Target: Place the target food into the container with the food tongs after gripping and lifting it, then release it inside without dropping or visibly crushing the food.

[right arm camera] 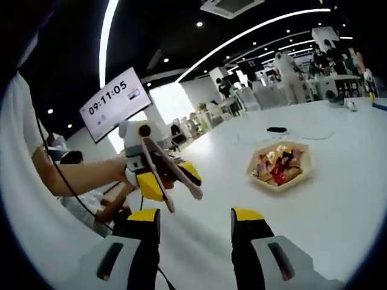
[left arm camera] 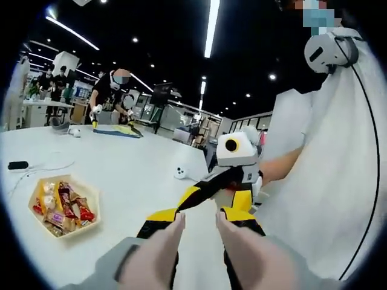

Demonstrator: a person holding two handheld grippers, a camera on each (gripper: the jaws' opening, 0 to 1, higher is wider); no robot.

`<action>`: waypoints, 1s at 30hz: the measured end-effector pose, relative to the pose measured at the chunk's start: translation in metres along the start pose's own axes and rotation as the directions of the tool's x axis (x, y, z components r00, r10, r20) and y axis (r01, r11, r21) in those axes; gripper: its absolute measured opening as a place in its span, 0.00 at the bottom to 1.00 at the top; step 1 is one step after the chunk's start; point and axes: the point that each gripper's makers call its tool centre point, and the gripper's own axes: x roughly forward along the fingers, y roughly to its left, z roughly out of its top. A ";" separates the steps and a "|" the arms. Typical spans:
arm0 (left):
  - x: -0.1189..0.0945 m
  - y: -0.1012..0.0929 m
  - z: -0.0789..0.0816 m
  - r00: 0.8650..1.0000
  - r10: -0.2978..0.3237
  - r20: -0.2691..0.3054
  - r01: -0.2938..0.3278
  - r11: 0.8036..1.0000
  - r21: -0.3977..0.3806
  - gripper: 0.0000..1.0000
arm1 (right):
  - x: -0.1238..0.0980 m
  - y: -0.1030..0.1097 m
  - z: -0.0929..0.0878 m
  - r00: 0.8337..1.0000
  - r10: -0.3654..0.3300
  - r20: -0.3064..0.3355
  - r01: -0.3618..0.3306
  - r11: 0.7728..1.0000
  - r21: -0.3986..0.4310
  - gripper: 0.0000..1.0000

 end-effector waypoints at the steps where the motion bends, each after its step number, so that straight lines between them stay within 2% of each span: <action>1: -0.001 0.000 0.000 1.000 -0.002 -0.002 0.002 1.000 0.000 0.25 | 0.002 0.001 0.001 1.000 0.008 0.001 -0.008 1.000 -0.003 0.47; 5: -0.011 0.001 0.003 1.000 -0.010 0.018 0.010 1.000 -0.019 0.25 | 0.010 0.010 0.003 0.998 0.068 -0.003 -0.068 0.998 0.010 0.46; 8: -0.015 -0.001 0.005 0.999 -0.020 0.039 0.022 0.999 -0.040 0.25 | 0.013 0.013 0.003 0.996 0.084 -0.006 -0.084 0.996 0.001 0.44; 12: -0.018 -0.004 0.004 0.998 -0.032 0.052 0.035 0.997 -0.064 0.25 | 0.015 0.016 0.004 0.994 0.106 -0.010 -0.107 0.994 -0.032 0.36; 17: -0.017 -0.006 0.004 0.997 -0.042 0.063 0.046 0.997 -0.064 0.24 | 0.017 0.019 0.005 0.991 0.135 -0.012 -0.135 0.991 -0.018 0.34; 20: -0.014 -0.015 0.013 0.988 -0.106 0.116 0.114 0.991 -0.069 0.24 | 0.017 0.026 0.010 0.985 0.174 0.009 -0.174 0.985 0.008 0.35; 22: -0.014 -0.018 0.016 0.982 -0.134 0.133 0.147 0.985 -0.096 0.24 | 0.016 0.033 0.014 0.980 0.196 0.015 -0.196 0.981 -0.006 0.34; 25: -0.013 -0.016 0.017 0.982 -0.135 0.131 0.149 0.984 -0.099 0.23 | 0.016 0.039 0.015 0.975 0.221 0.013 -0.220 0.975 -0.023 0.26; 30: -0.013 -0.018 0.018 0.980 -0.153 0.131 0.167 0.981 -0.101 0.22 | 0.016 0.038 0.017 0.976 0.216 0.018 -0.215 0.976 -0.036 0.24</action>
